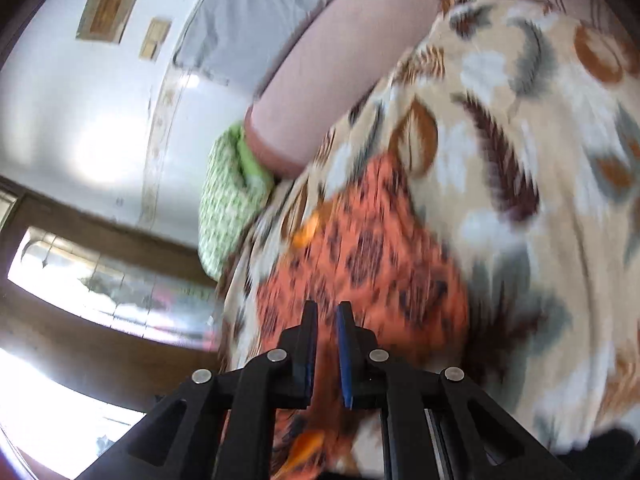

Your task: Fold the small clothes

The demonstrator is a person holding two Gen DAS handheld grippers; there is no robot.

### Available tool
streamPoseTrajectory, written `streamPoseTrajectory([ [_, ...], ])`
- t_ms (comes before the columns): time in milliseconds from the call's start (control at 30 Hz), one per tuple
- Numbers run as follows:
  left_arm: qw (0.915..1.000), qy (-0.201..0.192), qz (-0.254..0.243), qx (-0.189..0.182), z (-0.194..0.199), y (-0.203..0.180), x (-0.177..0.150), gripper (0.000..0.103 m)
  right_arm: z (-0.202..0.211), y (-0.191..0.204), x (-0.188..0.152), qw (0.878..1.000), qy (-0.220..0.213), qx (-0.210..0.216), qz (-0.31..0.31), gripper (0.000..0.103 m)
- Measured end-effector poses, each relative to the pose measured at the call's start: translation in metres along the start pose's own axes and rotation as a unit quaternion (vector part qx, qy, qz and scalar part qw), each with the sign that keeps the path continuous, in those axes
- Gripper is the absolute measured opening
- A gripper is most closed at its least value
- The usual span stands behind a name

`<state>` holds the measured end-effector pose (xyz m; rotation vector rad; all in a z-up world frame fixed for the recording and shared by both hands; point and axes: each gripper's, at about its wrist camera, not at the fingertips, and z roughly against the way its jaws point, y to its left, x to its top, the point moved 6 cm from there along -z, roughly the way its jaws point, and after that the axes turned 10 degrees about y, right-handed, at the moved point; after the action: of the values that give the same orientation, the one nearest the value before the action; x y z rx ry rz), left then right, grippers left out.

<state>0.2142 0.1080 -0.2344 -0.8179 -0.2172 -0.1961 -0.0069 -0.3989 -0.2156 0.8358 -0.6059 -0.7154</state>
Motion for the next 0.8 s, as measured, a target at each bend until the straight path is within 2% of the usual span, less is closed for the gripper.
streamPoseTrajectory([
  [167, 0.9991, -0.021, 0.035, -0.004, -0.024, 0.013, 0.084, 0.006, -0.034, -0.013, 0.092, 0.999, -0.043, -0.019, -0.023, 0.010],
  [233, 0.9987, -0.019, 0.047, 0.000, -0.035, 0.018, 0.100, 0.006, -0.056, -0.019, 0.113, 0.998, -0.026, -0.035, -0.040, 0.011],
  [300, 0.9988, -0.018, 0.046, -0.001, -0.041, 0.021, 0.098, 0.006, -0.076, -0.019, 0.116, 0.999, 0.006, -0.025, -0.041, 0.014],
  [333, 0.9991, -0.013, 0.038, 0.012, -0.043, 0.023, 0.091, 0.007, -0.085, -0.017, 0.112, 0.999, 0.026, -0.024, -0.036, 0.014],
  [400, 0.9988, 0.004, 0.023, 0.043, -0.045, 0.030, 0.071, 0.024, -0.099, -0.016, 0.095, 0.997, 0.065, -0.037, -0.017, 0.015],
  [433, 0.9982, 0.011, 0.020, 0.056, -0.043, 0.036, 0.057, 0.038, -0.102, -0.016, 0.086, 0.996, 0.080, -0.047, -0.003, 0.018],
  [467, 0.9978, 0.013, 0.018, 0.062, -0.040, 0.039, 0.047, 0.048, -0.104, -0.014, 0.072, 0.993, 0.094, -0.063, 0.021, 0.021],
  [500, 0.9976, 0.015, 0.014, 0.066, -0.036, 0.043, 0.034, 0.050, -0.104, -0.011, 0.058, 0.990, 0.106, -0.078, 0.051, 0.031],
  [533, 0.9976, 0.017, 0.010, 0.067, -0.030, 0.046, 0.021, 0.055, -0.104, -0.006, 0.042, 0.986, 0.115, -0.087, 0.085, 0.063],
  [567, 0.9975, 0.018, 0.008, 0.068, -0.025, 0.049, 0.009, 0.063, -0.104, -0.005, 0.029, 0.983, 0.123, -0.088, 0.103, 0.083],
  [600, 0.9972, 0.020, 0.009, 0.072, -0.022, 0.052, 0.001, 0.068, -0.104, -0.002, 0.016, 0.981, 0.130, -0.088, 0.119, 0.097],
  [667, 0.9962, 0.025, 0.015, 0.082, -0.016, 0.057, -0.014, 0.071, -0.105, 0.003, -0.006, 0.978, 0.128, -0.075, 0.144, 0.096],
  [800, 0.9957, 0.039, 0.035, 0.077, -0.009, 0.064, -0.030, 0.072, -0.127, -0.001, -0.026, 0.971, 0.151, -0.098, 0.158, 0.096],
])
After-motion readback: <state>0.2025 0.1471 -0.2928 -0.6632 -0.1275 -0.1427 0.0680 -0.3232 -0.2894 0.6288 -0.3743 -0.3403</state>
